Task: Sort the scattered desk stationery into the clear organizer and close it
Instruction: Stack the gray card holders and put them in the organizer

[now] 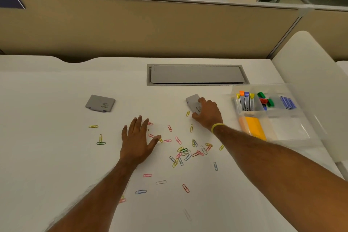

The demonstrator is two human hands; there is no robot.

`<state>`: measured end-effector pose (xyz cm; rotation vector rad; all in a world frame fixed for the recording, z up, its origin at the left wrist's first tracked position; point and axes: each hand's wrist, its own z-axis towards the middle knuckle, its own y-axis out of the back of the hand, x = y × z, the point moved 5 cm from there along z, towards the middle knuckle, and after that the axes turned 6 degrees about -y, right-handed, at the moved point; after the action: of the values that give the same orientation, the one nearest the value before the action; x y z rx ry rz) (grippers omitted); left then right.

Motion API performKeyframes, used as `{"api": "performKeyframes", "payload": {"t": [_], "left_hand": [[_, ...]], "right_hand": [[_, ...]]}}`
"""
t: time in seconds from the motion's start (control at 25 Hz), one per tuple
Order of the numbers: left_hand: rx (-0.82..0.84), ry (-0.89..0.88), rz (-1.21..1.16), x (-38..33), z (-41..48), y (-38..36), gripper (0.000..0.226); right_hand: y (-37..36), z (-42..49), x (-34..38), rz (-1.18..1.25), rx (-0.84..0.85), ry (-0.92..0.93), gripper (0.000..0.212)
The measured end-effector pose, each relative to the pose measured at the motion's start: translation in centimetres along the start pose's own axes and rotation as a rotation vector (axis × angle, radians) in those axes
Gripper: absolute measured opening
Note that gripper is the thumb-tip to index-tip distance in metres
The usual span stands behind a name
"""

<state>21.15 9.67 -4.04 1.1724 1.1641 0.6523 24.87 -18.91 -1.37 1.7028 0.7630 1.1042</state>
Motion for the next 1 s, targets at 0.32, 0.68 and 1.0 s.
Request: {"api": "performKeyframes", "payload": {"t": [0.32, 0.68, 1.0], "left_hand": [[-0.065, 0.279, -0.865, -3.4, 1.0, 1.7, 0.063], [-0.391, 0.619, -1.731, 2.8, -1.7, 5.3, 0.026], [-0.576, 0.637, -1.797, 13.1, -4.7, 6.6, 0.039]], "right_hand": [[0.3, -5.2, 7.5, 0.308, 0.004, 0.205, 0.059], [-4.4, -12.1, 19.2, 0.341, 0.142, 0.533, 0.056], [-7.7, -8.3, 25.3, 0.149, 0.191, 0.569, 0.049]]}}
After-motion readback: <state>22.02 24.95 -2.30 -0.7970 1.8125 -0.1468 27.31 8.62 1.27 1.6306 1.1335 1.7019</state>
